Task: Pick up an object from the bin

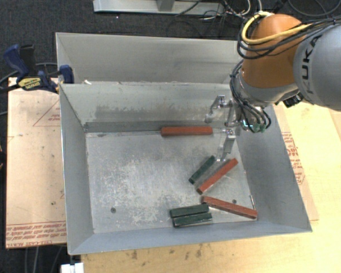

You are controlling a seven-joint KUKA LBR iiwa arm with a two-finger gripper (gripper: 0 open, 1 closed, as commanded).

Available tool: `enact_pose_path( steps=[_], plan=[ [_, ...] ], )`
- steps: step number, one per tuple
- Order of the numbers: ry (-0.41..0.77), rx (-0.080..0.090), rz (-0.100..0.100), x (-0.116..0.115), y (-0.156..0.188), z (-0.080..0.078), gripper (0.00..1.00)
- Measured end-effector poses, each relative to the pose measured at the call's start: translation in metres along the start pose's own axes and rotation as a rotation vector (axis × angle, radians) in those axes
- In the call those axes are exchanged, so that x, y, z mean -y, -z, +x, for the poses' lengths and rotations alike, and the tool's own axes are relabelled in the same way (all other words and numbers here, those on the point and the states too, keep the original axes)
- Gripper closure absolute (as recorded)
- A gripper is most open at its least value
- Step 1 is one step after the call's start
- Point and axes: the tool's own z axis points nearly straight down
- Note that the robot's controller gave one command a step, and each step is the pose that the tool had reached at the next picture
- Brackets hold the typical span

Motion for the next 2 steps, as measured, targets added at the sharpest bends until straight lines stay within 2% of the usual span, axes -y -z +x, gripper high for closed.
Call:
enact_pose_path(
  steps=[1,2],
  plan=[
    [0.001,0.008,0.001,0.000,0.005,-0.001,0.00],
    [0.085,0.012,0.001,0.010,-0.036,0.011,0.00]
  ],
)
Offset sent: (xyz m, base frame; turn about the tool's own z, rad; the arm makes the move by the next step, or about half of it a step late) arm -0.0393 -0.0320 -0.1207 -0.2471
